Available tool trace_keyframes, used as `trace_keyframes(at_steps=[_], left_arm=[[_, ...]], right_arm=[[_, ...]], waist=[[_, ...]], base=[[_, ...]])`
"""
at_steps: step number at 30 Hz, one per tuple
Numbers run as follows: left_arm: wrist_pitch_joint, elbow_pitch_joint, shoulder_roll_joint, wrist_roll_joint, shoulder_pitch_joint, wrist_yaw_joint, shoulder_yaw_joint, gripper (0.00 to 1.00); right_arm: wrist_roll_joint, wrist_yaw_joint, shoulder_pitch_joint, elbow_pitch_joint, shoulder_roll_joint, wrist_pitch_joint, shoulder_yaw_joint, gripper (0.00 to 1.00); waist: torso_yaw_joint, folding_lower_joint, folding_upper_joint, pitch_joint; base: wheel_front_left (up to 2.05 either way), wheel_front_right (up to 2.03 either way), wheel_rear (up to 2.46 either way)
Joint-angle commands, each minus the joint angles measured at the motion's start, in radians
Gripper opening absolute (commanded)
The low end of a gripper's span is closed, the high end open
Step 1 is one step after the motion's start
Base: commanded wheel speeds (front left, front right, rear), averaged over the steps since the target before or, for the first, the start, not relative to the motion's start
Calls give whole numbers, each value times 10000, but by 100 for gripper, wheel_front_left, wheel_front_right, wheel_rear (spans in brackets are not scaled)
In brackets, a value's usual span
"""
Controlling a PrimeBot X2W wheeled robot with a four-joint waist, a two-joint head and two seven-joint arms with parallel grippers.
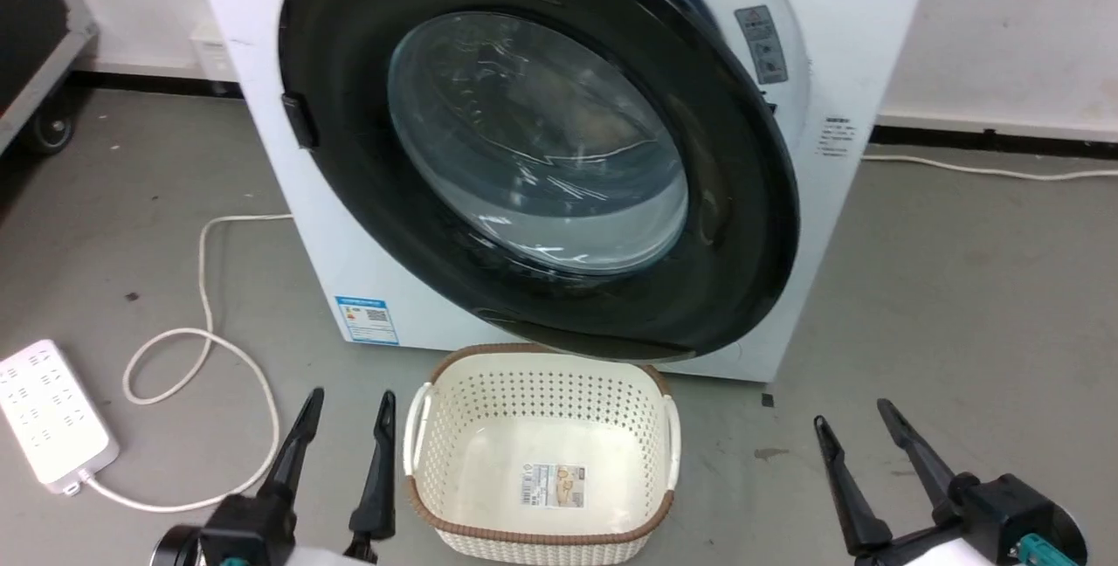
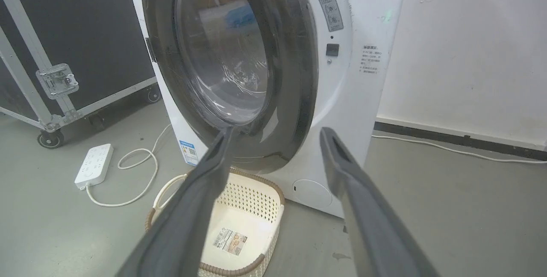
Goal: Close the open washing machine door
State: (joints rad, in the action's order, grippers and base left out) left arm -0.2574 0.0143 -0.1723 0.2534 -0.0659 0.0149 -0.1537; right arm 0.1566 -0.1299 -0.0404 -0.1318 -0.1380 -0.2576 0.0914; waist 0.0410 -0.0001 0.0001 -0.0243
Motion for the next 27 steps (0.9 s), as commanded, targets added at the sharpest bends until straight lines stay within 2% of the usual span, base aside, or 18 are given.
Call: trace_keyframes(at_steps=[1,6,7,8,9,13,17,21,22,27], left_arm=[[-42,47,111,-258,-234,-67,93,100],[-42,-53,316,-742,-322,-313,199,100],[-42,-99,435,-874,-276,-404,234,100],[-42,-99,435,-874,-276,-404,234,100],[-42,-119,475,-970,-245,-433,231,100],[-43,-139,675,-1180,-26,-494,248,100],[-43,-98,895,-1328,293,-498,163,100],[-43,-72,1058,-1392,611,-480,2,100],[-43,-73,1134,-1401,854,-432,-119,100],[-43,-39,1196,-1344,1204,-334,-337,100]], right_arm=[[3,-8,-204,-20,95,-41,59,100],[73,-8,-234,-69,81,-31,149,100],[127,-8,-180,-29,-26,-20,298,15],[127,-8,-180,-29,-26,-20,298,15],[168,-8,-126,32,-98,-20,383,0],[379,-8,348,352,-633,141,906,0],[678,-8,1341,674,-1487,538,1510,0],[1327,-8,2649,694,-2572,1020,2023,0],[1904,-8,3666,453,-3359,1352,2262,0],[2859,-8,5124,-357,-4379,1794,2382,0]], waist=[[142,1,-1,-52],[399,1,-1,-29],[564,1,-1,23],[564,1,-1,23],[660,1,-1,68],[1084,1,-1,516],[1540,1,-1,1181],[1952,1,-1,1853],[2214,1,-1,2292],[2605,1,-1,2907]], base=[[0,0,0],[0,0,0],[0,0,0],[0,0,0],[0,0,0],[0,0,0],[0,0,0],[0,0,0],[0,0,0],[0,0,0]])
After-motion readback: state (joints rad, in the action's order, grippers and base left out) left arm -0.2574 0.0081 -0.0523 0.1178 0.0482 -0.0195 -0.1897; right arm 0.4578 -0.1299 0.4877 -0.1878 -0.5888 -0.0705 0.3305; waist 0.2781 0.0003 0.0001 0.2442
